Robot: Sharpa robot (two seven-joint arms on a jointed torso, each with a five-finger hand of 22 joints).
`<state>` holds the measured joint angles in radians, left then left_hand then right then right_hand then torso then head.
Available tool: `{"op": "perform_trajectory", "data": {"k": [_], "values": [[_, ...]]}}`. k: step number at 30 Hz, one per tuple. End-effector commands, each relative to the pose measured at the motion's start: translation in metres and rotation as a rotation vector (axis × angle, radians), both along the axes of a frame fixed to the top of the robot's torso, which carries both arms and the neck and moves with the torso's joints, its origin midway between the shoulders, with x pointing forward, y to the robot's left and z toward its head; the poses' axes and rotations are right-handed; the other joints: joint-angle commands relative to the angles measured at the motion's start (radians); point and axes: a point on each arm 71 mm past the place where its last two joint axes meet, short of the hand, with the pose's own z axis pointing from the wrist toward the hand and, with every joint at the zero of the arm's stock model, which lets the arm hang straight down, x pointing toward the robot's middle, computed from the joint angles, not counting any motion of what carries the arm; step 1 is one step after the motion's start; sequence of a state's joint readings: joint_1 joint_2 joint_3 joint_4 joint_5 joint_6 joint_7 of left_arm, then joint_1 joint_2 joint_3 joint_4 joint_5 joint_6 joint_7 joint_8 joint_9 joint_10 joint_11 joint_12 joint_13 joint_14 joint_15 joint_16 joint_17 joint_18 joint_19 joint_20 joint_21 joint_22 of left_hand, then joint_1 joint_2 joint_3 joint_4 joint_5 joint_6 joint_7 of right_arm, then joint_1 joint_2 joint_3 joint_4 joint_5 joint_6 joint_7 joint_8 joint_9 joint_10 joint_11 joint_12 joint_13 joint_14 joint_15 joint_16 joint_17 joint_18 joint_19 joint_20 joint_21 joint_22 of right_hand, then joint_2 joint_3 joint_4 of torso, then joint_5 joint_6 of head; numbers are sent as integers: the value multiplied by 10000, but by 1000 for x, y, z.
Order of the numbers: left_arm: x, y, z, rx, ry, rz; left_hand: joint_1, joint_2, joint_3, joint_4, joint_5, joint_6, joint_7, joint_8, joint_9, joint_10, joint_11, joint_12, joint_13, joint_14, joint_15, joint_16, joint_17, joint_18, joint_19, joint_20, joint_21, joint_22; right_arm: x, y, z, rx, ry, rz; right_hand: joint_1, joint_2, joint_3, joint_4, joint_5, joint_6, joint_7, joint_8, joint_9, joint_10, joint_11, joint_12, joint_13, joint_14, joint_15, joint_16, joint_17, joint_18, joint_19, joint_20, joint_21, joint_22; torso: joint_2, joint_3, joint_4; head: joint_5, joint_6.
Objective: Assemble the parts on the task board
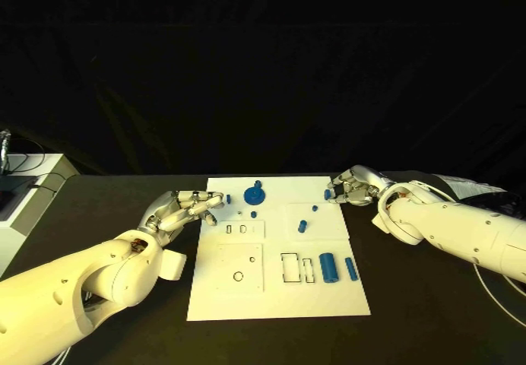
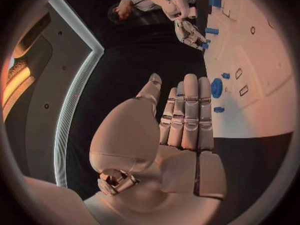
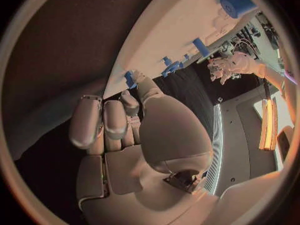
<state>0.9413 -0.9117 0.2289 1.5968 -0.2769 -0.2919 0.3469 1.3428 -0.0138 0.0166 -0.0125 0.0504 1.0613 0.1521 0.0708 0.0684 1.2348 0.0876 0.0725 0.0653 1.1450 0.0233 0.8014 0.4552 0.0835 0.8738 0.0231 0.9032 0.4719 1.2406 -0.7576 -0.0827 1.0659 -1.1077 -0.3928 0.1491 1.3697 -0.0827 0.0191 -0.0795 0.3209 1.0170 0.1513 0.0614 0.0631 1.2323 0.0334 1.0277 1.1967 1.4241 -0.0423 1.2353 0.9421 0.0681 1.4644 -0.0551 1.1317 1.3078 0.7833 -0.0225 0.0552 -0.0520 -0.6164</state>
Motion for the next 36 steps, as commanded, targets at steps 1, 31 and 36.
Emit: {"op": "perform_trajectory", "data": {"k": [1,31,36], "values": [[-1,-2,1,-148,-84,-161,37,19,4,-47,-5,-56,6,-11,-6,-52,23,-26,-8,-42,8,64,7,56,-80,23,65,-16,-1,2,-6,-106,250,-42,-98,23,17,56,85,15,-3,18,13,55,0,74,14,69,10,42,16,103,160,24,63,1550,-4,8,5,2,-42],[-1,-1,1,-120,-57,-132,43,35,7,-56,-5,-47,12,-9,-6,-64,26,-22,-8,-56,10,85,-4,62,-91,28,87,-28,2,14,-9,-71,553,203,-244,714,765,-248,-25,962,-293,53,9,231,-192,264,222,79,-158,40,56,46,164,-108,173,1570,-2,2,-2,22,-73],[-1,-1,1,-118,-56,-126,43,35,7,-56,-5,-47,12,-9,-6,-64,26,-22,-8,-56,10,85,-4,62,-91,28,87,-28,3,14,-9,-63,510,206,-383,963,1125,-375,41,1286,-425,66,18,314,-277,271,304,91,-238,18,81,-8,165,-208,221,1578,-8,1,3,23,-81]]}}
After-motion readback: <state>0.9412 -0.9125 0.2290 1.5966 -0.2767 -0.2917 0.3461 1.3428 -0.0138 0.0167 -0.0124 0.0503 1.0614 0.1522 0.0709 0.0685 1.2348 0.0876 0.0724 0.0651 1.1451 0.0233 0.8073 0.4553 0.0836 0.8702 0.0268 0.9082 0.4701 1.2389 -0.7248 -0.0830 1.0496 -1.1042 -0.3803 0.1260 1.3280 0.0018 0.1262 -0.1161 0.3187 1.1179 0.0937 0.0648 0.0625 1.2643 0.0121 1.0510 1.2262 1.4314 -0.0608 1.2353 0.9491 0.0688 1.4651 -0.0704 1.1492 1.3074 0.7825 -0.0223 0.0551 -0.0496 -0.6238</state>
